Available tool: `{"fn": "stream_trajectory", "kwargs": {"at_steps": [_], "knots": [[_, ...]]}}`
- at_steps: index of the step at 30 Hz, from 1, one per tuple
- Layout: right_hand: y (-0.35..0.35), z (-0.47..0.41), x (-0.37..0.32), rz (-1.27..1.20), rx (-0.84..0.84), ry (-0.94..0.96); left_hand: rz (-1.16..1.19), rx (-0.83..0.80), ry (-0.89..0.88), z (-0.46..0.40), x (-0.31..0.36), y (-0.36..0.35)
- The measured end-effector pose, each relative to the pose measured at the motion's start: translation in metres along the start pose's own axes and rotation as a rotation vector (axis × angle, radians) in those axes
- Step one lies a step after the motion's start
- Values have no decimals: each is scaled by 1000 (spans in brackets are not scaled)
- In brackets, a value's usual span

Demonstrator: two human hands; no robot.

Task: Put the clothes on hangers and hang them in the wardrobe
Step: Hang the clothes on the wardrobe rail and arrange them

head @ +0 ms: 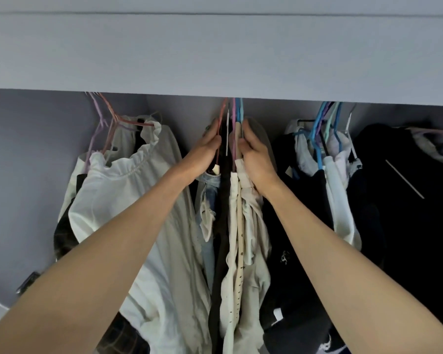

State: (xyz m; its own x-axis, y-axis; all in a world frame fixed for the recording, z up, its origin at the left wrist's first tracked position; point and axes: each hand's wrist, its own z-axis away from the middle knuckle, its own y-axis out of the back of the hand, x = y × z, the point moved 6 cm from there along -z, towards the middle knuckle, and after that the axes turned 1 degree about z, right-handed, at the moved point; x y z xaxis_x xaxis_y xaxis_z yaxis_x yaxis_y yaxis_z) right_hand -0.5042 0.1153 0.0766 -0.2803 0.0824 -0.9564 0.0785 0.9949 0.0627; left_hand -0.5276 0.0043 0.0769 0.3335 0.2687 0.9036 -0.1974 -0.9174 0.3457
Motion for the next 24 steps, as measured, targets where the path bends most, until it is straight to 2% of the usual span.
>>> {"fn": "stream_trajectory", "kwargs": {"at_steps": [5, 8, 12, 13, 15, 17, 18, 21, 24], "knots": [[13, 28, -15, 328, -29, 26, -140, -10, 16, 27, 5, -4], [30, 67, -34, 484, 20, 107, -238, 81, -7, 56, 16, -12], [70, 130, -51, 759, 61, 279, -268, 281, -179, 99, 51, -26], [82, 145, -54, 817, 99, 337, -296, 292, -243, 111, 59, -37], [112, 166, -56, 879, 220, 406, -373, 211, -353, 137, 76, -70], [141, 169, -54, 814, 334, 333, -402, 62, -418, 151, 88, -109], [153, 165, -51, 754, 350, 253, -364, 15, -397, 149, 90, -125], [175, 140, -27, 625, 241, -55, -191, -18, -131, 117, 88, -155], [179, 128, -2, 541, 91, -161, -76, -50, 63, 89, 75, -178]]}}
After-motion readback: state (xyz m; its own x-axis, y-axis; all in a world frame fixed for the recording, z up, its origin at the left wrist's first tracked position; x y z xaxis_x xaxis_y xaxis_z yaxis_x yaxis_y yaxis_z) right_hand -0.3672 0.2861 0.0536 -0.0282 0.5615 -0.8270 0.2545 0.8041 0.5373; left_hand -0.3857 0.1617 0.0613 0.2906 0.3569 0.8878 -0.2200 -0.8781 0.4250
